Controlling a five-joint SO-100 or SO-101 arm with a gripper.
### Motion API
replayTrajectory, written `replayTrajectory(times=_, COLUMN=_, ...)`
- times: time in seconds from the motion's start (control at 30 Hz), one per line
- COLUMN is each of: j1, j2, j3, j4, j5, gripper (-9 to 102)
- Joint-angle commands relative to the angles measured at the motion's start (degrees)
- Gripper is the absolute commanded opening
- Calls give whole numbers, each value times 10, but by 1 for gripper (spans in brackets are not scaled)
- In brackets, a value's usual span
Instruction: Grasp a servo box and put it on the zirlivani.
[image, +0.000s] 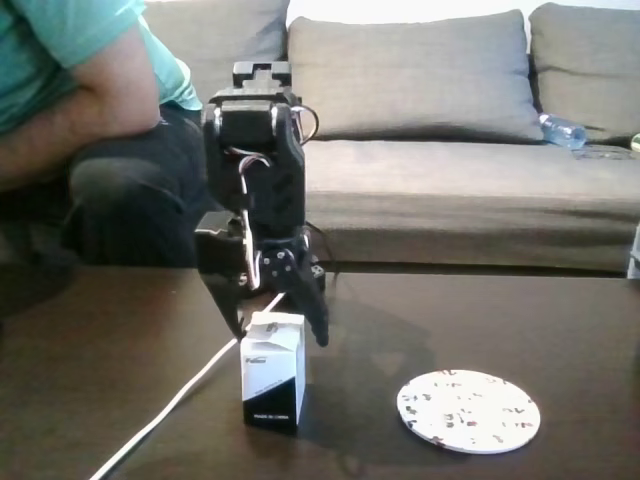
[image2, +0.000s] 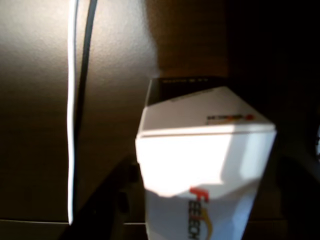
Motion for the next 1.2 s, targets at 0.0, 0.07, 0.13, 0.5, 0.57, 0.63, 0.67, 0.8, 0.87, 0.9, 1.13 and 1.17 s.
replayTrajectory(times=0.0, j1=-1, j2=4, j3=-15, j4=-1, j5=4, gripper=33)
replayTrajectory(times=0.07, j1=1, j2=4, j3=-15, j4=-1, j5=4, gripper=30)
replayTrajectory(times=0.13, j1=2, j2=4, j3=-15, j4=-1, j5=3, gripper=24)
replayTrajectory(times=0.5, j1=6, j2=4, j3=-15, j4=4, j5=2, gripper=18)
replayTrajectory(times=0.57, j1=6, j2=4, j3=-15, j4=4, j5=3, gripper=18)
replayTrajectory(times=0.63, j1=6, j2=5, j3=-16, j4=5, j5=4, gripper=18)
replayTrajectory(times=0.67, j1=6, j2=9, j3=-16, j4=6, j5=4, gripper=18)
replayTrajectory(times=0.8, j1=2, j2=13, j3=-46, j4=58, j5=5, gripper=18)
replayTrajectory(times=0.87, j1=0, j2=13, j3=-76, j4=80, j5=5, gripper=18)
replayTrajectory(times=0.9, j1=-2, j2=13, j3=-91, j4=86, j5=5, gripper=18)
replayTrajectory(times=1.13, j1=-29, j2=15, j3=-131, j4=88, j5=32, gripper=18)
replayTrajectory(times=1.17, j1=-40, j2=16, j3=-128, j4=88, j5=38, gripper=18)
